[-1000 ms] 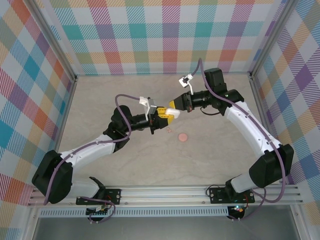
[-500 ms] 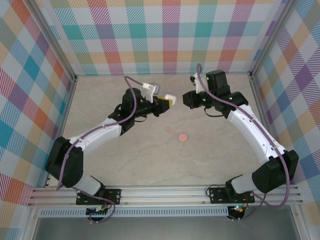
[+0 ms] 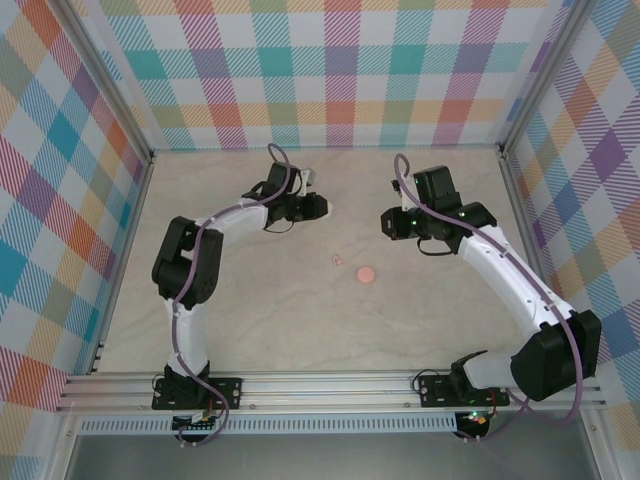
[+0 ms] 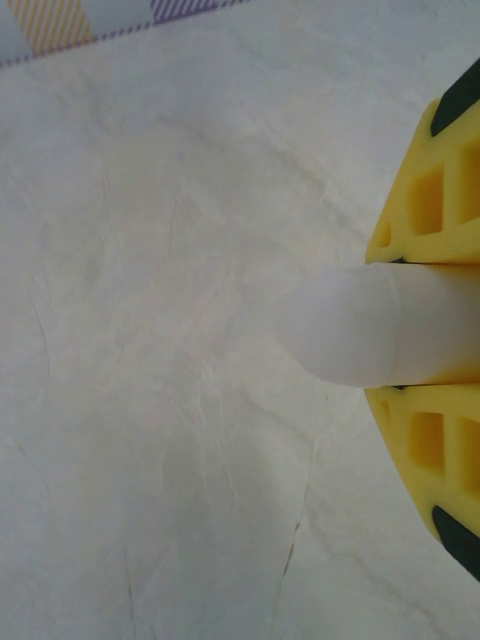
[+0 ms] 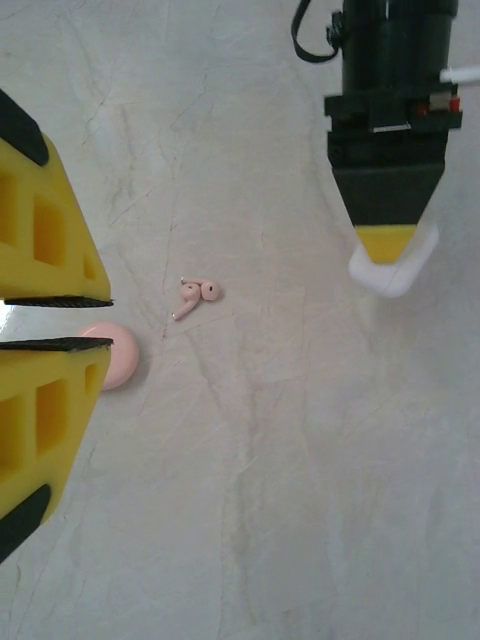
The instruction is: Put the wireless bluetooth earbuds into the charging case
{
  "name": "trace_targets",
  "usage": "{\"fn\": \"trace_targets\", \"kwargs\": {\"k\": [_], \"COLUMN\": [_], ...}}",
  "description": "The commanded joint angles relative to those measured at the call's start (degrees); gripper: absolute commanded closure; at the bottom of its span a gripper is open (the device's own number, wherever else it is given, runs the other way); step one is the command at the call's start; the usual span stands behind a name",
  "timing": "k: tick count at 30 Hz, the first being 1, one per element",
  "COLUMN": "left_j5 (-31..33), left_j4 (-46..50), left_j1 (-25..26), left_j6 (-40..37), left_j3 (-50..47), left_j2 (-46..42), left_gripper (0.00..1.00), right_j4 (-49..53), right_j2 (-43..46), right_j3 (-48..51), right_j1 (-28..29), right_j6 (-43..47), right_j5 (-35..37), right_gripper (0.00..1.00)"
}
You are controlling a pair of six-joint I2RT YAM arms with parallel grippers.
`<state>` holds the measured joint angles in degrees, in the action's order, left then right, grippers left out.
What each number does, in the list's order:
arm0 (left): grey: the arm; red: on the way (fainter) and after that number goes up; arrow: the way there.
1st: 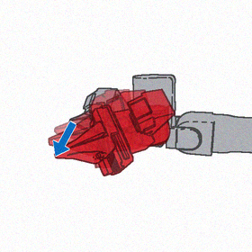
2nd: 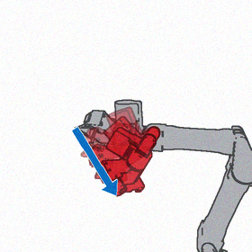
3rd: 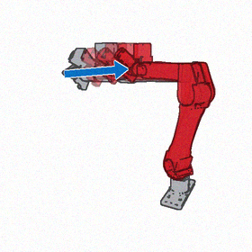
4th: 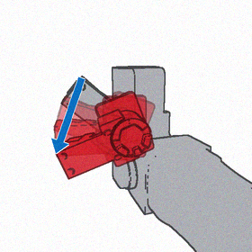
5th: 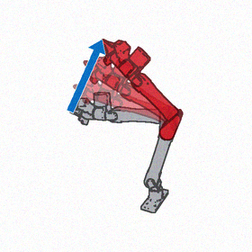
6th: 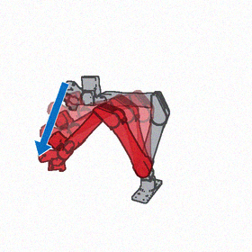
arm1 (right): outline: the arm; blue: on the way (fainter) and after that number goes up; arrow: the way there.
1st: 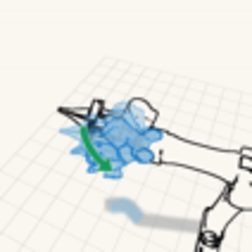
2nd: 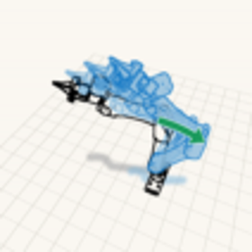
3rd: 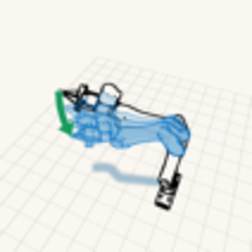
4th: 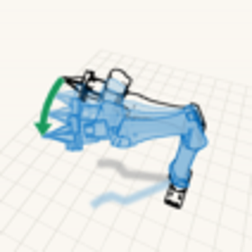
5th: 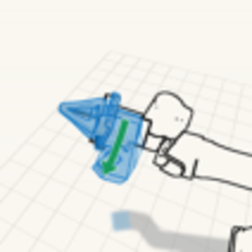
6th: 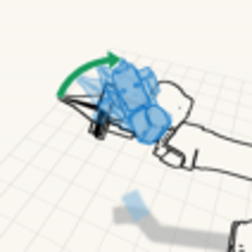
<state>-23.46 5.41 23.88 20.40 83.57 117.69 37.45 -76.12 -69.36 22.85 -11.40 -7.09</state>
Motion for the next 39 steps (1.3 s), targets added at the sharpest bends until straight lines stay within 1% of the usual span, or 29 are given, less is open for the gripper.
{"fn": "trace_targets", "kwargs": {"k": [1, 5, 7, 9, 11, 12, 15, 16, 18, 19, 21, 25, 28, 32, 35, 39], "left_j5": [-1.2, -0.9, 0.0, 1.0, 1.2, 2.0, 4.9, 6.1, 8.7, 10.3, 12.8, 16.8, 18.9, 20.7, 20.9, 16.9], "left_j4": [4.1, 5.7, 6.5, 7.9, 8.8, 9.4, 10.0, 11.5, 13.4, 13.9, 14.4, 15.8, 15.7, 19.0, 18.9, 19.8], "left_j1": [-1.8, -2.4, -2.4, -2.4, -2.5, -2.5, -2.5, -2.5, -2.5, -2.5, -2.5, -2.5, -2.4, -2.0, -1.3, 0.1], "left_j6": [1.7, 2.4, 2.3, 2.3, 2.1, 1.9, 0.7, 0.4, 0.2, -0.1, -0.9, -3.1, -4.6, -5.7, -5.6, -5.4], "left_j3": [4.6, 7.9, 9.2, 10.5, 11.4, 11.6, 11.2, 11.1, 11.2, 11.1, 10.4, 8.7, 5.8, 2.7, -2.6, -8.8], "left_j2": [3.7, 8.1, 9.6, 11.0, 12.1, 12.3, 11.5, 11.0, 10.2, 9.5, 7.8, 2.5, -3.6, -10.6, -17.4, -25.2], "left_gripper": [0.99, 0.97, 0.90, 0.86, 0.80, 0.75, 0.54, 0.48, 0.34, 0.30, 0.28, 0.27, 0.26, 0.27, 0.27, 0.27], "right_j4": [0.8, 0.1, 0.0, 0.1, 0.1, 0.2, 0.4, 0.5, 0.3, -0.1, -0.5, -0.4, -0.7, -1.8, -2.5, -3.5], "right_j2": [1.4, 1.8, 1.8, 1.8, 1.8, 1.9, 2.2, 2.2, 2.3, 2.4, 2.6, 2.5, 2.2, 1.4, 0.2, -2.4], "right_j3": [1.2, 2.4, 2.8, 3.0, 3.2, 3.3, 3.6, 3.8, 4.4, 4.7, 5.5, 6.7, 7.8, 10.0, 11.4, 12.2], "right_j1": [-0.1, -0.2, -0.2, -0.1, -0.1, -0.1, -0.2, -0.1, -0.1, -0.2, -0.3, -0.8, -0.8, -0.9, -0.9, -0.8], "right_j6": [-1.3, -2.3, -2.8, -3.0, -3.2, -3.1, -3.0, -3.0, -3.1, -3.2, -3.3, -3.3, -3.2, -3.5, -4.4, -5.2], "right_j5": [-1.0, -1.8, -1.9, -2.2, -2.3, -2.2, -1.4, -1.0, -0.6, -0.6, -0.2, 1.6, 3.1, 3.6, 2.9, -1.6], "right_gripper": [0.80, 0.79, 0.79, 0.79, 0.79, 0.78, 0.77, 0.76, 0.71, 0.68, 0.62, 0.54, 0.51, 0.48, 0.48, 0.46]}}
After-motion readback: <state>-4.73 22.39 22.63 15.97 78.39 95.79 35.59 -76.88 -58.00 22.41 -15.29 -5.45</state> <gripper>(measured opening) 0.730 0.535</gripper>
